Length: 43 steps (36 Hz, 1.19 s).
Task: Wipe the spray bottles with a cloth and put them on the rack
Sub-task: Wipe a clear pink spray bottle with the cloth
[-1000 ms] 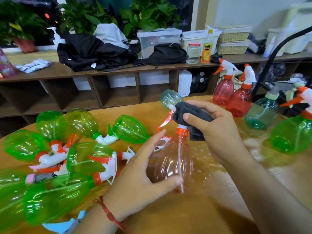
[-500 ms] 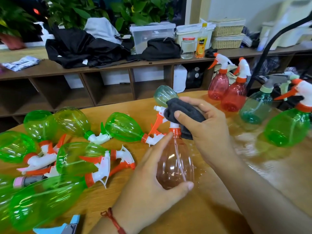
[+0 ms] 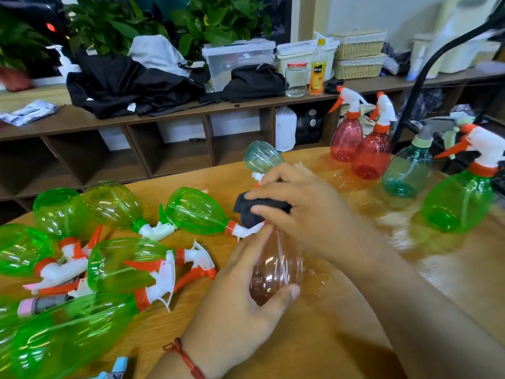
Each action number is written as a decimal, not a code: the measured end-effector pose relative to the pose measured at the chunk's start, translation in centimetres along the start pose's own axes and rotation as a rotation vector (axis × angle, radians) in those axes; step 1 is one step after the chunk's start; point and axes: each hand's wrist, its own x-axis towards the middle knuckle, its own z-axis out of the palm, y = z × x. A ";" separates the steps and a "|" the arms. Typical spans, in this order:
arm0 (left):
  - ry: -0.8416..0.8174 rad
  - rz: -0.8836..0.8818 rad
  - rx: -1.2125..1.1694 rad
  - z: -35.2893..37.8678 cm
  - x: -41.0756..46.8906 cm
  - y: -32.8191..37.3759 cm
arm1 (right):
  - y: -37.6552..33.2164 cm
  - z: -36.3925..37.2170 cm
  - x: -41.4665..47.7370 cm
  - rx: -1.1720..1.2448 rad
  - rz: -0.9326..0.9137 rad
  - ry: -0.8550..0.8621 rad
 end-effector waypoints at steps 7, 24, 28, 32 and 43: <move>-0.006 0.024 0.037 0.5 0.1 0.3 | 0.8 -1.0 0.9 0.123 0.153 0.083; -0.023 0.010 0.023 1.0 0.2 -0.2 | 0.6 0.0 -0.6 0.196 0.152 0.172; -0.026 0.008 0.028 0.9 0.0 0.2 | 1.3 -1.8 -0.6 0.250 0.222 0.463; -0.036 0.002 0.018 0.9 0.1 0.3 | 1.8 -1.6 -0.9 0.239 0.229 0.370; -0.044 -0.018 0.017 1.0 0.3 0.1 | 2.8 -2.1 -1.4 0.011 0.264 -0.006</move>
